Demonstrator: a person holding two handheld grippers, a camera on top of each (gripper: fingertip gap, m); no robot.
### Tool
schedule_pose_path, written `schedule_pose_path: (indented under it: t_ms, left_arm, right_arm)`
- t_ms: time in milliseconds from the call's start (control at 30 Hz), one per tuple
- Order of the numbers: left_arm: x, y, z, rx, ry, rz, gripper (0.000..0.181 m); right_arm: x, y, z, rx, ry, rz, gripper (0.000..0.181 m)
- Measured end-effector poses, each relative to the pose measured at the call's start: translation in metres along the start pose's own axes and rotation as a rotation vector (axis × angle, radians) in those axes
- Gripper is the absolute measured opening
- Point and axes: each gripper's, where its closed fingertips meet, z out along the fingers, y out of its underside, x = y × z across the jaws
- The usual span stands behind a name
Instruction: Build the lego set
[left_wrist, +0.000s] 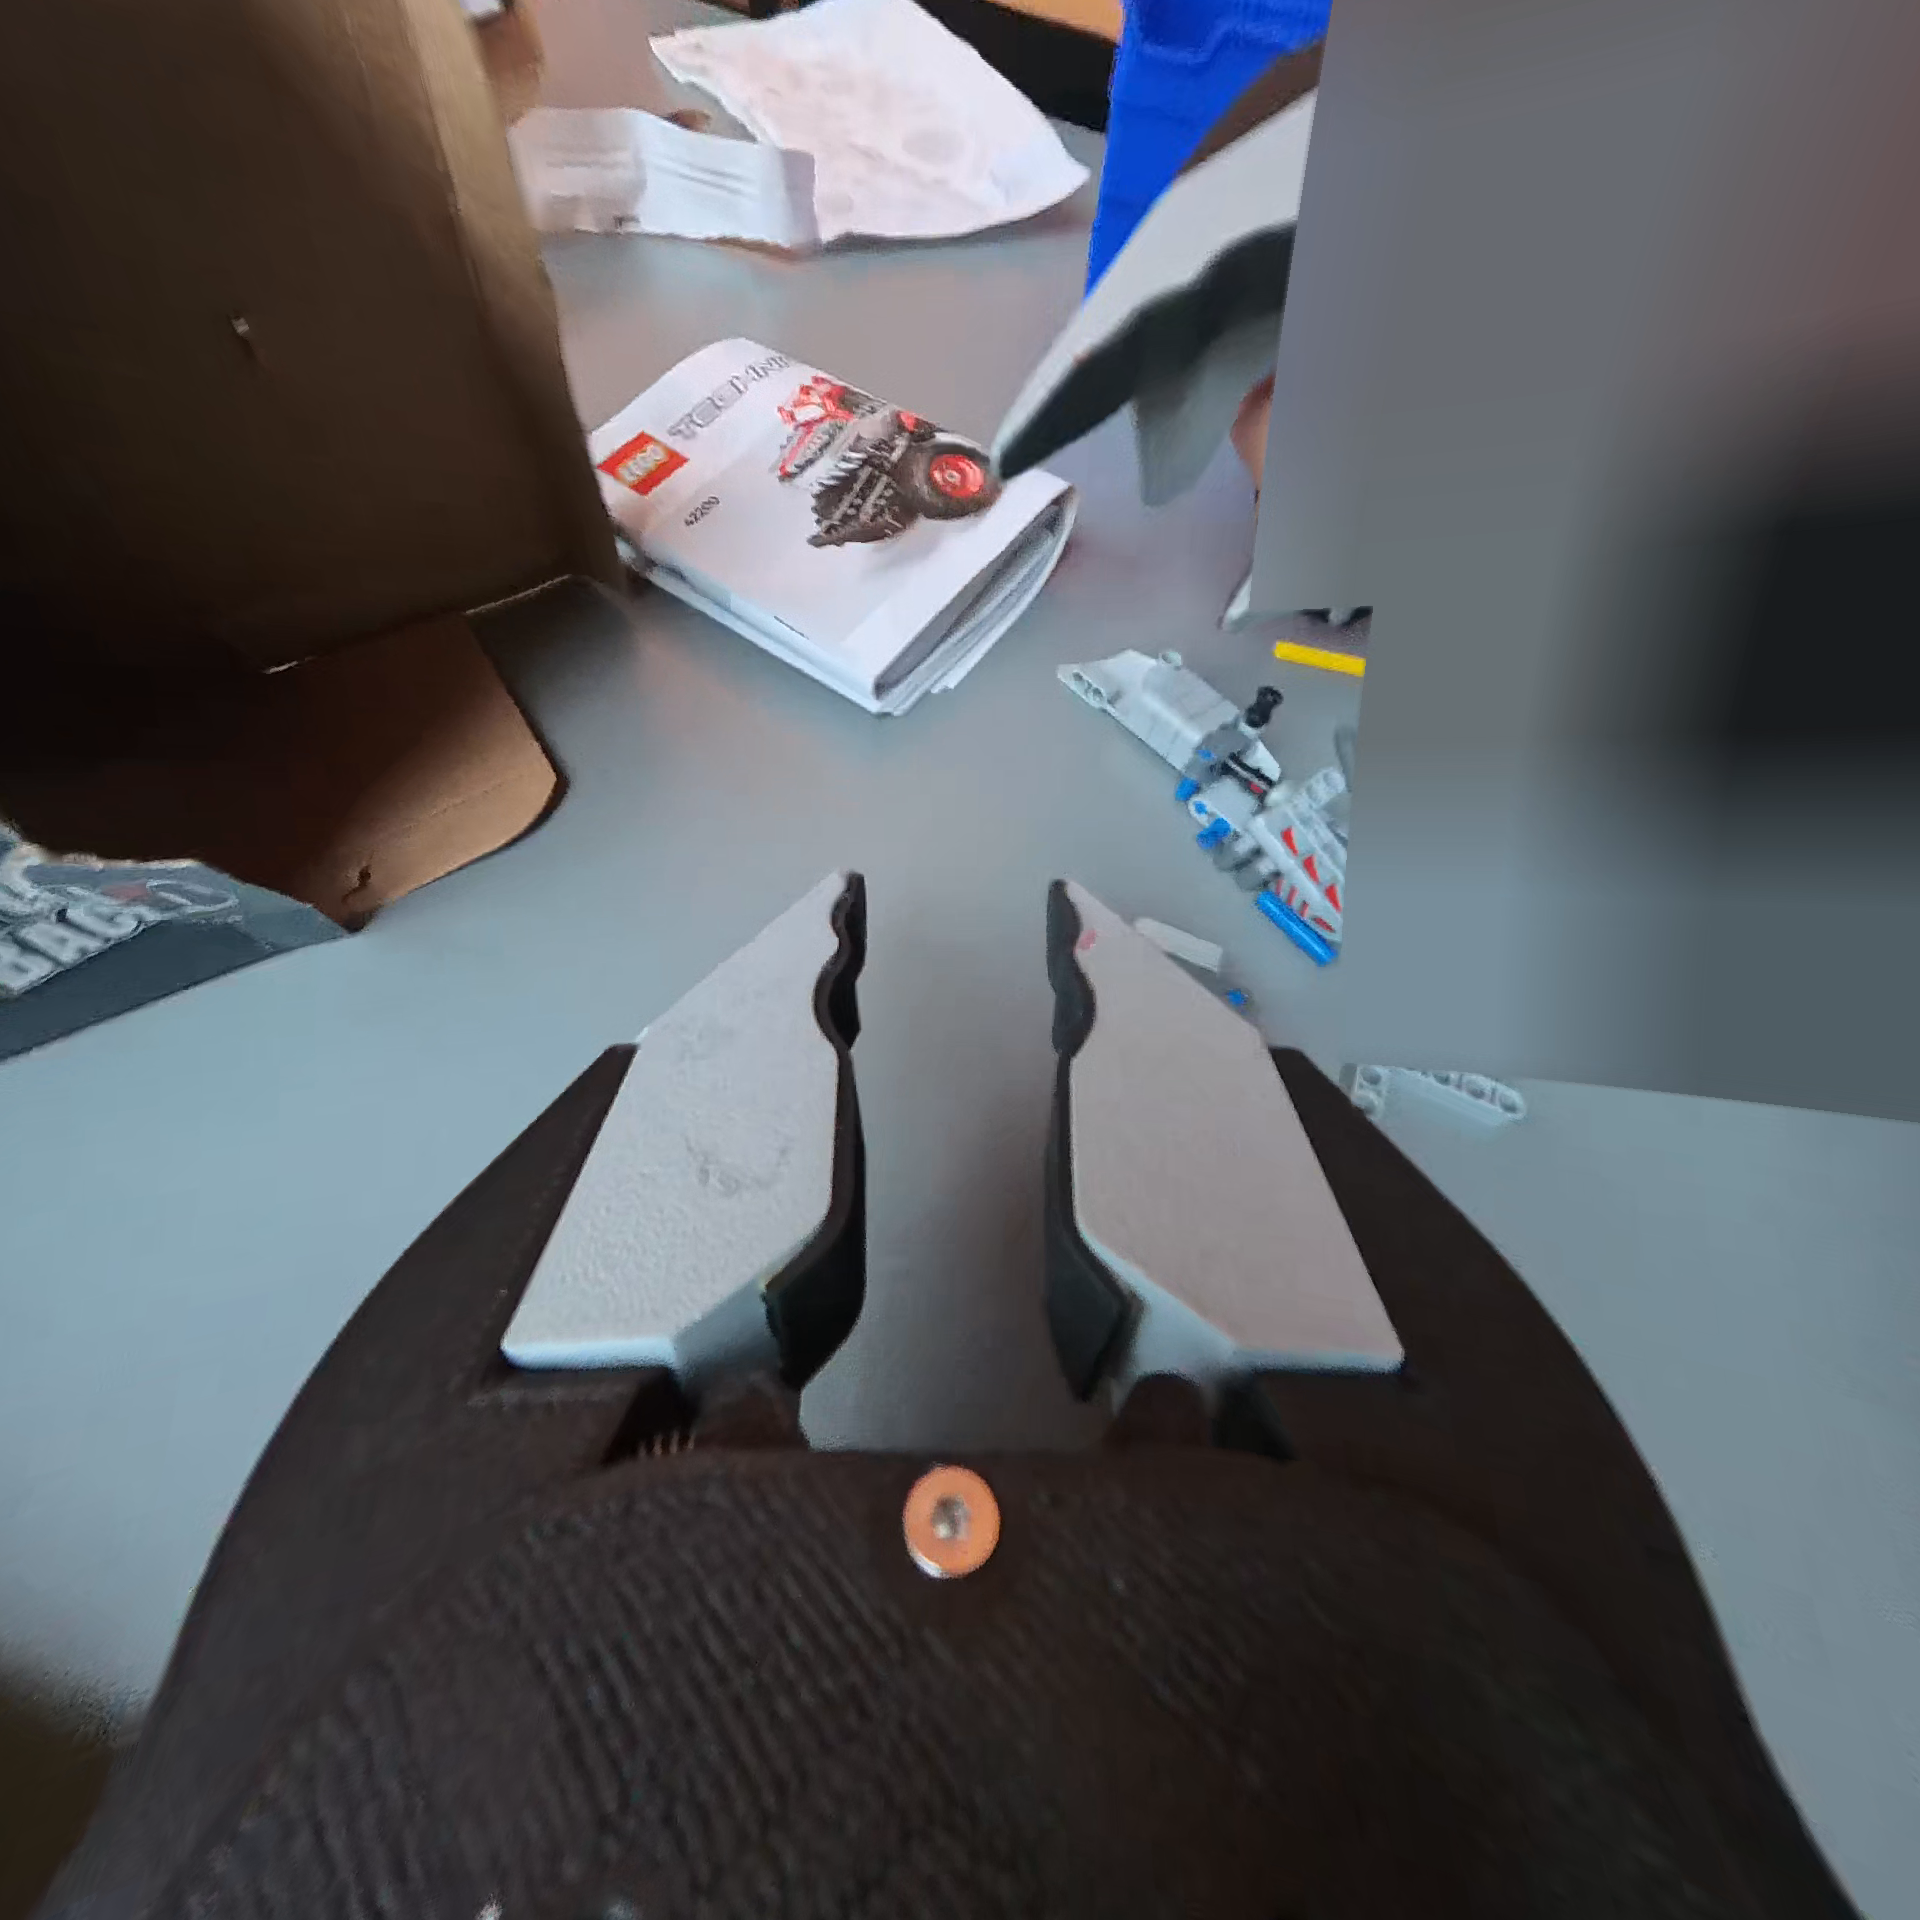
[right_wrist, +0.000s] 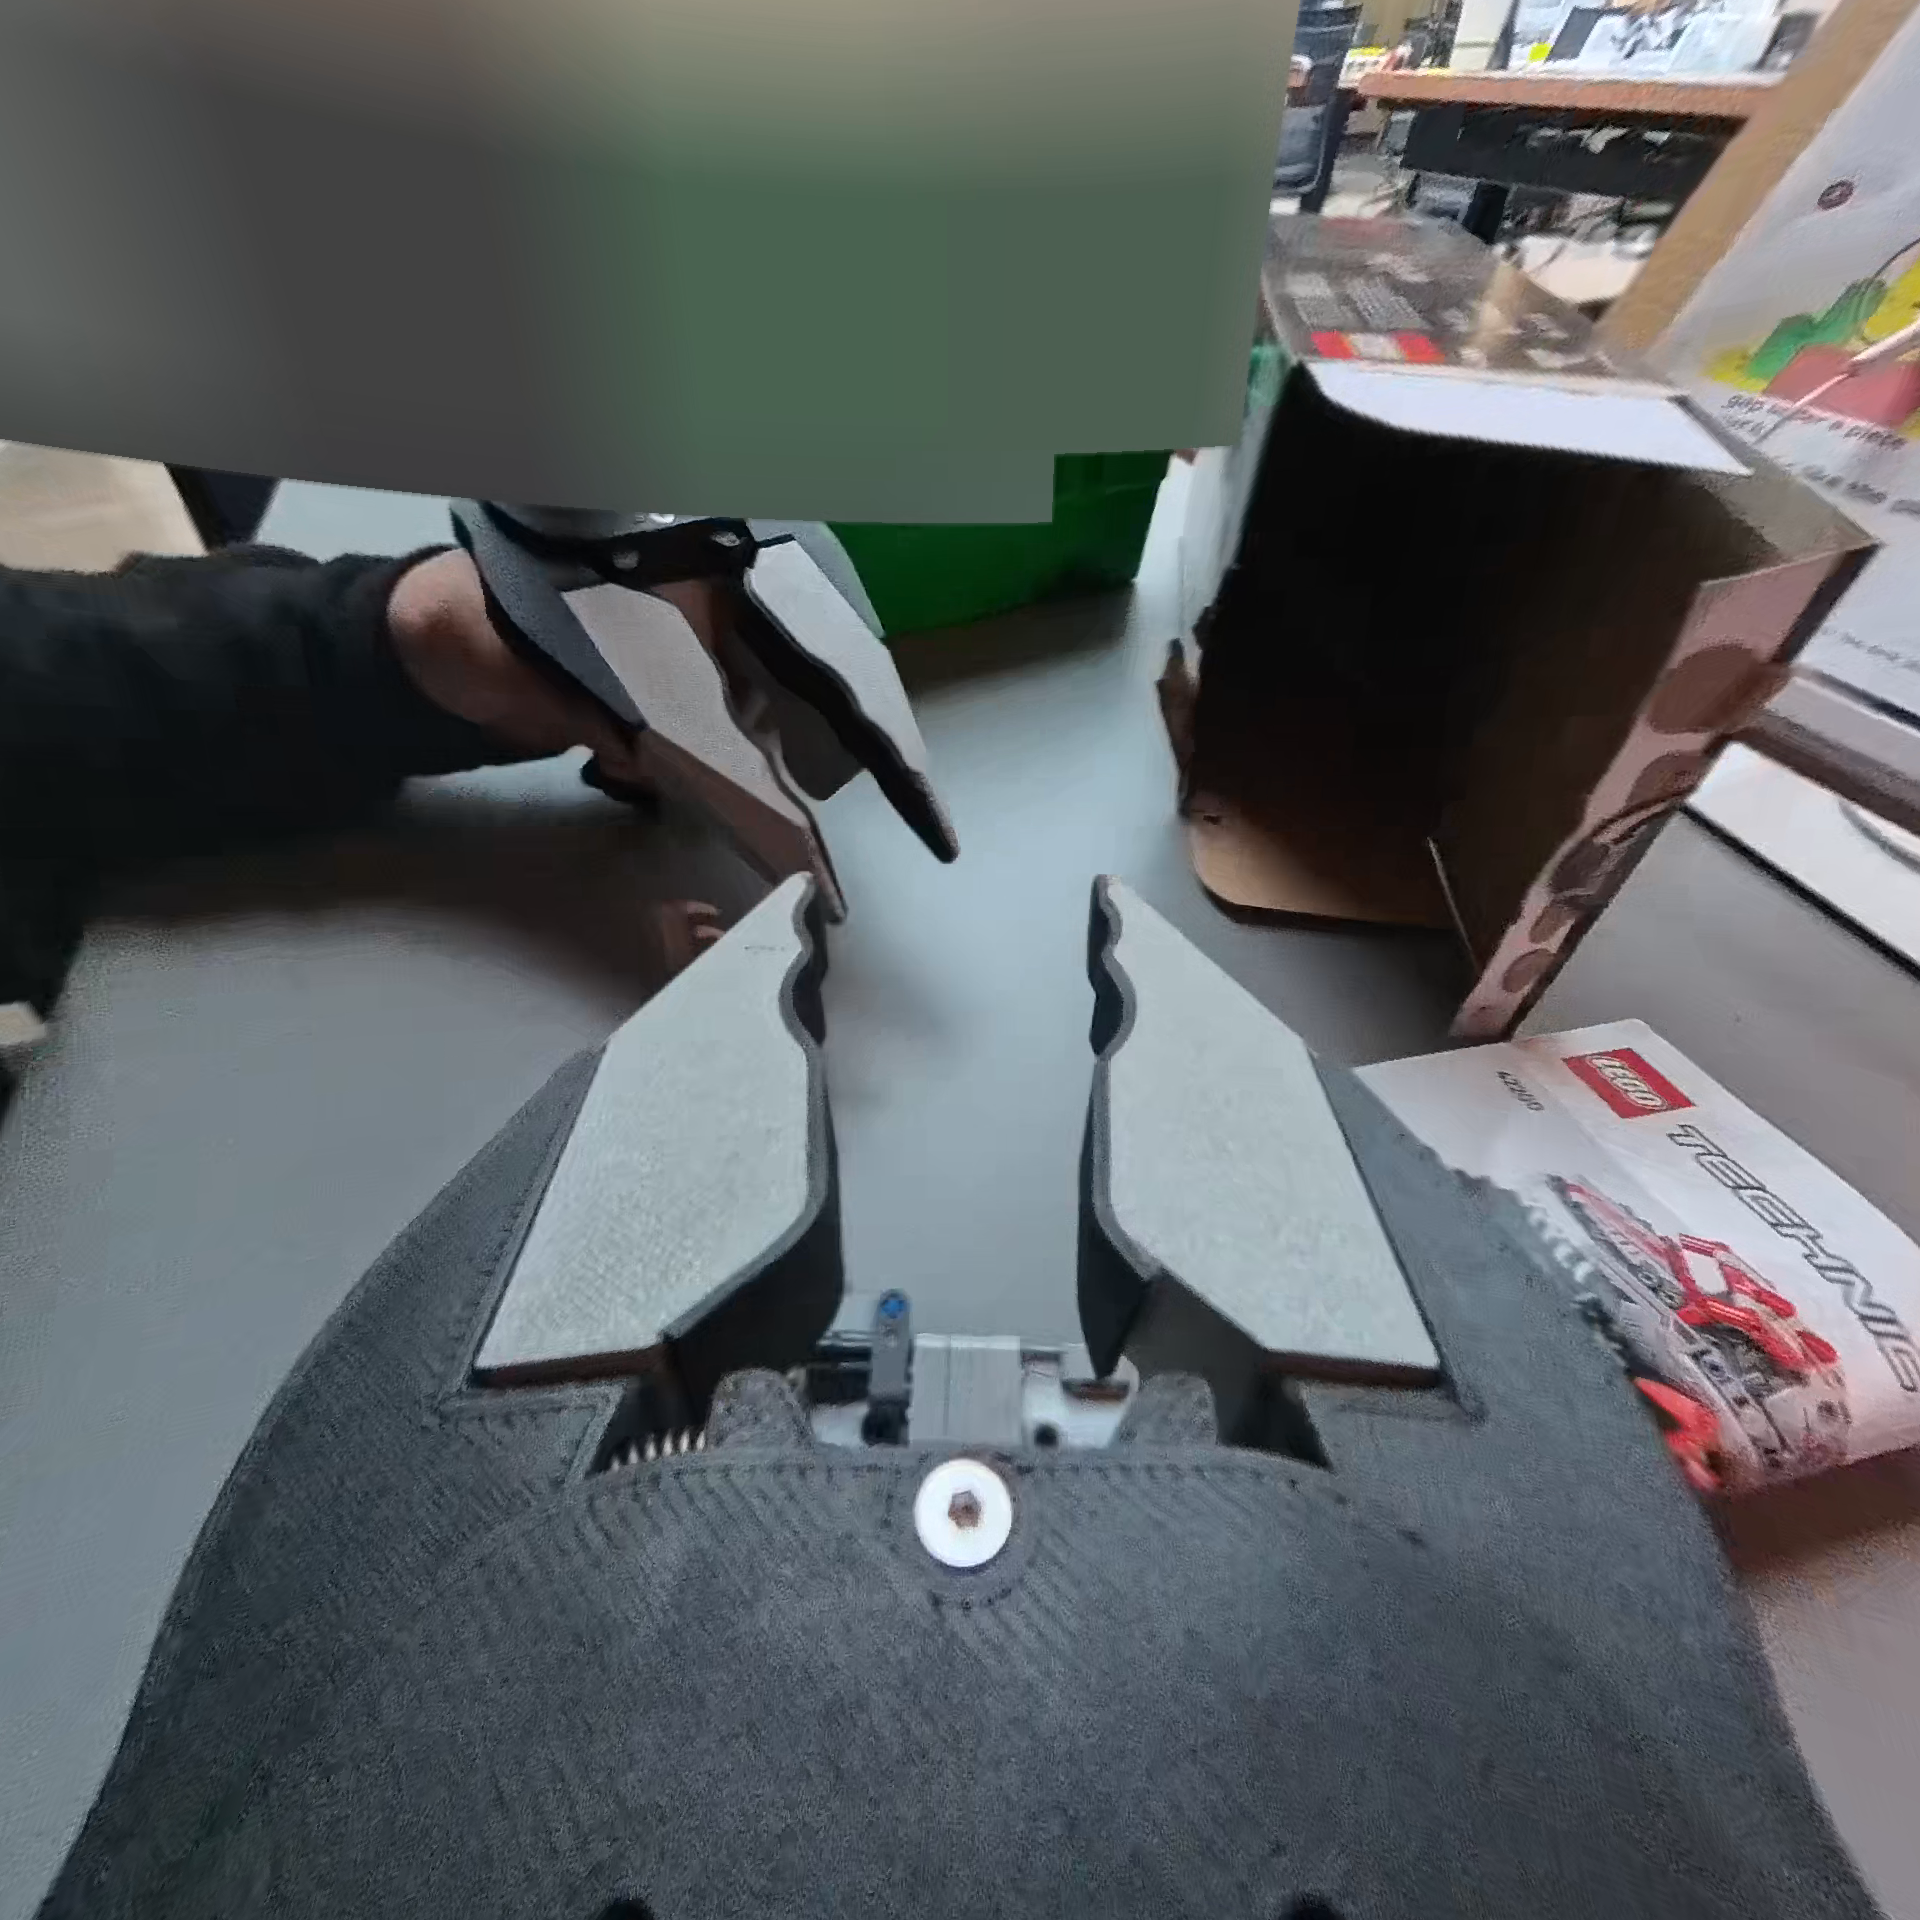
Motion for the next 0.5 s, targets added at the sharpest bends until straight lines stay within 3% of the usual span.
schedule_pose_path:
  t_ms: [33, 133, 233, 300, 367, 500]
  left_arm:
    - [0.003, -0.001, 0.000, -0.005, -0.007, 0.032, 0.032]
    - [0.002, 0.003, 0.001, -0.006, -0.014, 0.064, 0.028]
    - [0.002, 0.003, -0.005, 0.029, 0.003, 0.024, 0.031]
    - [0.004, 0.004, -0.017, 0.047, -0.048, 0.068, 0.032]
    - [0.007, 0.018, -0.023, -0.001, -0.097, 0.108, 0.046]
    - [0.025, 0.027, -0.033, -0.012, -0.107, 0.151, 0.042]
  right_arm:
    - [-0.009, -0.003, -0.001, -0.009, -0.038, 0.000, 0.046]
    - [-0.029, -0.013, -0.004, 0.010, -0.100, -0.024, 0.032]
    - [-0.067, -0.007, -0.007, -0.091, -0.155, 0.072, 0.044]
    - [-0.094, 0.009, -0.010, -0.143, -0.109, 0.094, 0.031]
    - [-0.117, 0.037, -0.014, -0.242, -0.074, 0.078, 0.041]
    - [-0.111, 0.078, -0.019, -0.409, 0.168, 0.027, 0.037]
